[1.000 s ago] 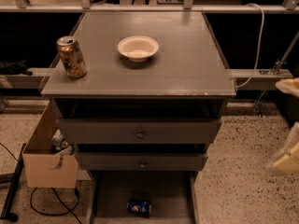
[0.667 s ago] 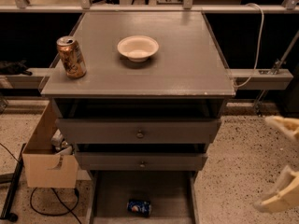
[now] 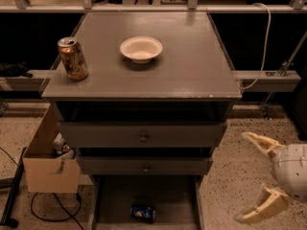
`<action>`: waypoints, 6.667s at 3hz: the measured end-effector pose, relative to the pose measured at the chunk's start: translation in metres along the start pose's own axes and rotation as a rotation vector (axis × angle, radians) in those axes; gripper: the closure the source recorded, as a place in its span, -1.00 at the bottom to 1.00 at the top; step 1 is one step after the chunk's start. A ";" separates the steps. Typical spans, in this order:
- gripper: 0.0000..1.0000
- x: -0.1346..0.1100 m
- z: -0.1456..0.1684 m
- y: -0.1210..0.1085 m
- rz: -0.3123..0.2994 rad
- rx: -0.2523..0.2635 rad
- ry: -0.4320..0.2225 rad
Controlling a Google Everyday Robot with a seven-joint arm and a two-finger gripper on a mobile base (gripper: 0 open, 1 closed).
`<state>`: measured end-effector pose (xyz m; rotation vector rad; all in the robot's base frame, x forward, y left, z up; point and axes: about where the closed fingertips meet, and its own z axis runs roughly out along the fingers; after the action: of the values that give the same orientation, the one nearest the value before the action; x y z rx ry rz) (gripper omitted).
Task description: Pick pepsi can from bottom drawer and place on counter
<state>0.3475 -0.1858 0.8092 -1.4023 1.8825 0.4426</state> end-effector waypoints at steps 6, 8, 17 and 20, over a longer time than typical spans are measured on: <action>-1.00 0.077 0.076 -0.020 -0.031 0.037 0.115; -1.00 0.131 0.154 0.002 -0.011 0.039 0.120; -1.00 0.292 0.431 0.032 0.222 0.009 0.035; -1.00 0.312 0.507 0.038 0.224 -0.047 0.036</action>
Offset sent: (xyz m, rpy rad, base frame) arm 0.0089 0.0134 -0.0257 0.0398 0.0090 -0.0225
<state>0.4486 -0.0514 0.2371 -1.2411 2.0800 0.5769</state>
